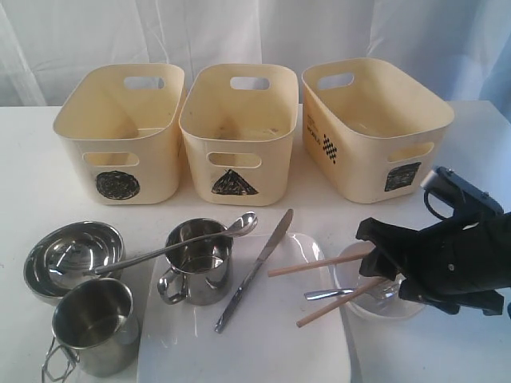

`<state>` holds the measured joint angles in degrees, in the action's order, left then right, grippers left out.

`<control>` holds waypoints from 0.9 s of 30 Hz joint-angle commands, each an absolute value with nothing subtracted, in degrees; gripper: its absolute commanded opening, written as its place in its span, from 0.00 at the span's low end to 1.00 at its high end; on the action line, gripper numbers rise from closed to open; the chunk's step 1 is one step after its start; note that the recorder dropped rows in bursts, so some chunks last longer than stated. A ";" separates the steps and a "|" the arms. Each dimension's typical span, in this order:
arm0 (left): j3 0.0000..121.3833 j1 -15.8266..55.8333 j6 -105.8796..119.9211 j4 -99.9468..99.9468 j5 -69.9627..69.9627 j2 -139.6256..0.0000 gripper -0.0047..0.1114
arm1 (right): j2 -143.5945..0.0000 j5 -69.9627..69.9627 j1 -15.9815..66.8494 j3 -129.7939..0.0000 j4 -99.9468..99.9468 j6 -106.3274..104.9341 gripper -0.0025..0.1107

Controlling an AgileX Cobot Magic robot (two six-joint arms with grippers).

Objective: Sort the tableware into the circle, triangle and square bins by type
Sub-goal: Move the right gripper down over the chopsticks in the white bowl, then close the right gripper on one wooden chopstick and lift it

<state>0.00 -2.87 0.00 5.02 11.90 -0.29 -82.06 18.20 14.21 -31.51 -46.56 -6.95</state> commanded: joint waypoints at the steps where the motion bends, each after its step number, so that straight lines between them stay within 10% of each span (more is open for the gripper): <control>1: 0.00 -2.67 0.00 5.49 11.60 0.00 0.04 | -82.73 16.47 14.37 -31.28 -47.85 -7.39 0.50; 27: 0.00 -2.67 0.00 5.49 11.60 0.00 0.04 | -84.45 15.77 14.37 -31.28 -48.13 -7.39 0.30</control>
<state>0.00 -2.87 0.00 5.02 11.90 -0.29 -84.31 15.63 14.30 -31.51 -47.85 -6.95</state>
